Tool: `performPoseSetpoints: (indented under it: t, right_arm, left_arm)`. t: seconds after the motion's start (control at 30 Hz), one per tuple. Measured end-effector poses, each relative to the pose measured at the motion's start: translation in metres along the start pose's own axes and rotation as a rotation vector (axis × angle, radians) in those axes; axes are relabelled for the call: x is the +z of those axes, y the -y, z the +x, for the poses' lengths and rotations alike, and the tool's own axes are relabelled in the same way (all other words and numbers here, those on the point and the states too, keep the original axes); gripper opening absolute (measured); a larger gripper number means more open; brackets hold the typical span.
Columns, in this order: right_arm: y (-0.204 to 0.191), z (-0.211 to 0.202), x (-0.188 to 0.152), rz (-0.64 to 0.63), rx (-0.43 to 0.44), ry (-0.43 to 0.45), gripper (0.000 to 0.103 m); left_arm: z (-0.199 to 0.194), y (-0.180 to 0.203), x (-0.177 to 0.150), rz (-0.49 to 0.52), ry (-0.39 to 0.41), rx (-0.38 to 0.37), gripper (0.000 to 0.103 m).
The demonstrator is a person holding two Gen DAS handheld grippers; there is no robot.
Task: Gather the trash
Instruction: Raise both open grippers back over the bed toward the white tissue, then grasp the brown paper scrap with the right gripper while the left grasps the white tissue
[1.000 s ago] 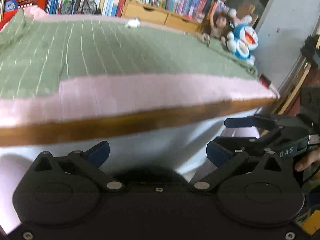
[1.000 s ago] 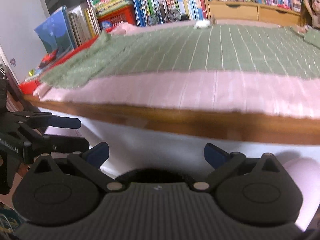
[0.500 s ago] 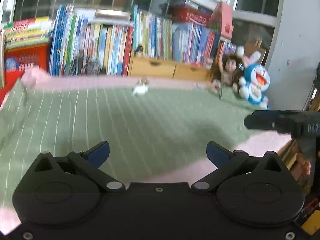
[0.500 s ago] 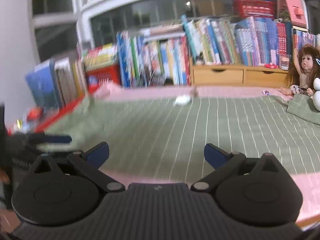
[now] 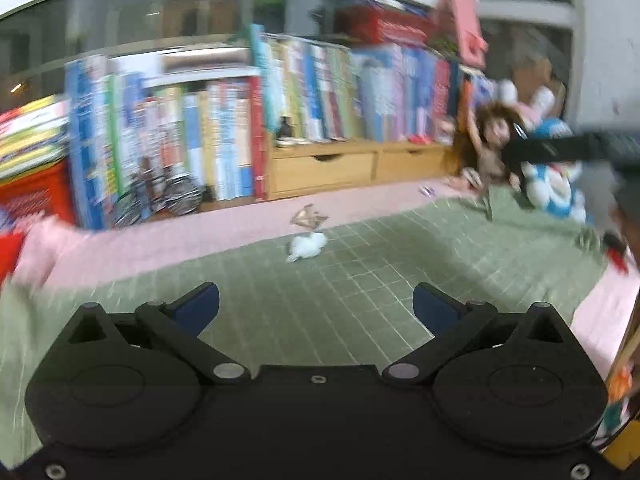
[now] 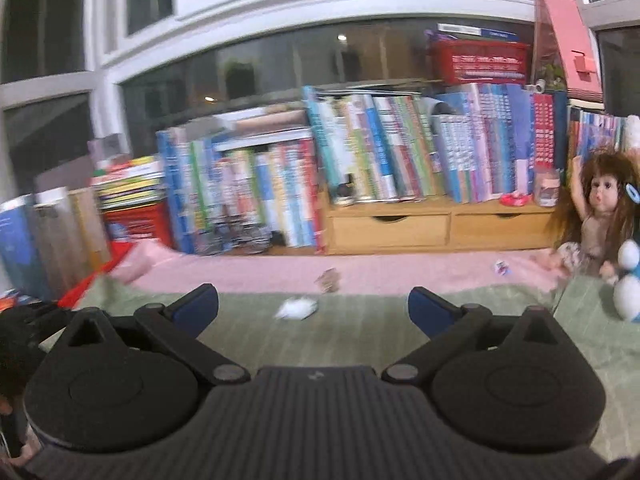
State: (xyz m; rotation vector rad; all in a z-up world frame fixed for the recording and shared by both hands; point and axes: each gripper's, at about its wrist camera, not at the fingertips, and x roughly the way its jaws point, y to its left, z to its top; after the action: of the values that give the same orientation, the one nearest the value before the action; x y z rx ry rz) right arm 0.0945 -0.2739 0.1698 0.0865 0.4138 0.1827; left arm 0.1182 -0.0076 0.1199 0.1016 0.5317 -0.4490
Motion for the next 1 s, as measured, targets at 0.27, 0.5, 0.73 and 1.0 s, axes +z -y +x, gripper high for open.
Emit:
performPoseSetpoints:
  t: [0.27,0.5,0.73,1.0]
  right_arm:
    - [0.030,0.117,0.018,0.099,-0.003,-0.124,0.103]
    - [0.034,0.203,0.022,0.088,-0.010,-0.194,0.103]
    - [0.040,0.253,0.009,0.095,0.020,-0.260,0.103]
    - [0.030,0.281,-0.003,0.018,0.044,-0.313,0.090]
  left_arm:
    - [0.121,-0.032,0.029,-0.002,-0.106,-0.052,0.103]
    - [0.209,-0.037,0.025,0.062,-0.155,-0.033,0.080]
    - [0.247,-0.035,0.018,0.092,-0.172,-0.058,0.071]
    - [0.262,-0.043,0.014,0.066,-0.130,-0.104,0.031]
